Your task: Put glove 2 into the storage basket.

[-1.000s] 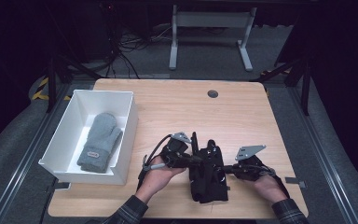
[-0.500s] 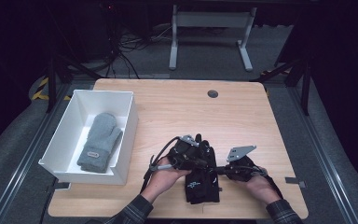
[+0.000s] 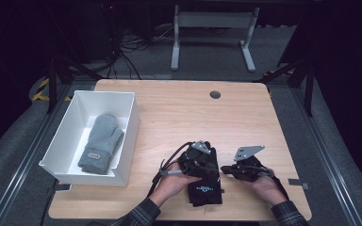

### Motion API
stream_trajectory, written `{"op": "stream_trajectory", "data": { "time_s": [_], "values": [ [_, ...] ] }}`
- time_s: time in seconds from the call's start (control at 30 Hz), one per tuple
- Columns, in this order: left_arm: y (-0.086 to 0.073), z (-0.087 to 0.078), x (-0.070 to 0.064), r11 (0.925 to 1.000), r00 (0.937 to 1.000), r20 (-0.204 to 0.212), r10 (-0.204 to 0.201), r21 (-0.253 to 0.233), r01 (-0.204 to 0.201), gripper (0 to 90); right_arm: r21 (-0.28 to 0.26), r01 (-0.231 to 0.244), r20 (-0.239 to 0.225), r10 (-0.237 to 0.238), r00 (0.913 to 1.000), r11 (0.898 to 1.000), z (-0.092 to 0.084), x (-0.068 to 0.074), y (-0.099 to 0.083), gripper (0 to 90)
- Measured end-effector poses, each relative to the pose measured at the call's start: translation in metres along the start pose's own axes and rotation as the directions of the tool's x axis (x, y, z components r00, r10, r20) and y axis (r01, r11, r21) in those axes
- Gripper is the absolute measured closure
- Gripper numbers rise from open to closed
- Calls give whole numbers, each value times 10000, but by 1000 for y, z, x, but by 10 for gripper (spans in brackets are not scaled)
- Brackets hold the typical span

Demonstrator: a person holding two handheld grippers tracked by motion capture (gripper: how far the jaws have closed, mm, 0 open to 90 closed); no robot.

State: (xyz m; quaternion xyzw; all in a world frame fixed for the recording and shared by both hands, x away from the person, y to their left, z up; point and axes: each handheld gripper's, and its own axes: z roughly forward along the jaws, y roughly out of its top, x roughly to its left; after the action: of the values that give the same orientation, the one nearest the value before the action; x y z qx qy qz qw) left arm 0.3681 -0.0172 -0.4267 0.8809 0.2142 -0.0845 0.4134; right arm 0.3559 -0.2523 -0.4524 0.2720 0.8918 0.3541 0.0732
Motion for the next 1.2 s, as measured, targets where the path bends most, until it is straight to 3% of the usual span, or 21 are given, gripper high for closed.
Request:
{"op": "stream_trajectory", "data": {
  "time_s": [0.1, 0.37, 0.5, 0.67, 0.87, 0.97, 1.2],
  "values": [
    [-6, 3, -4, 9995, 10000, 24, -70, 312, 70, 894, 53, -63, -90, 63, 9999, 10000, -4, -1, -7, 900],
    [-11, 28, -20, 9949, 9993, 324, 168, 994, -199, 897, 59, 37, -198, -36, 9998, 10000, -5, 2, -8, 899],
    [-14, 33, -21, 9902, 9997, 139, 223, 1377, -240, 899, 168, 164, -269, -159, 9995, 9997, -2, 6, -7, 899],
    [-18, 24, -19, 9826, 9993, -136, 344, 1830, -313, 899, 129, 117, -114, -116, 9999, 9998, -4, 2, -9, 899],
    [-28, 0, -11, 9734, 9965, -672, 504, 2267, -339, 898, 108, -26, 161, 24, 9999, 9999, -7, -3, -12, 899],
    [-33, -10, -7, 9721, 9944, -945, 478, 2332, -246, 898, 117, -83, 330, 79, 9994, 9999, -8, -5, -13, 897],
    [-48, -37, 8, 9774, 9858, -1668, 185, 2106, 173, 898, -47, -338, 687, 340, 9971, 9994, -11, -12, -17, 842]
  ]
}}
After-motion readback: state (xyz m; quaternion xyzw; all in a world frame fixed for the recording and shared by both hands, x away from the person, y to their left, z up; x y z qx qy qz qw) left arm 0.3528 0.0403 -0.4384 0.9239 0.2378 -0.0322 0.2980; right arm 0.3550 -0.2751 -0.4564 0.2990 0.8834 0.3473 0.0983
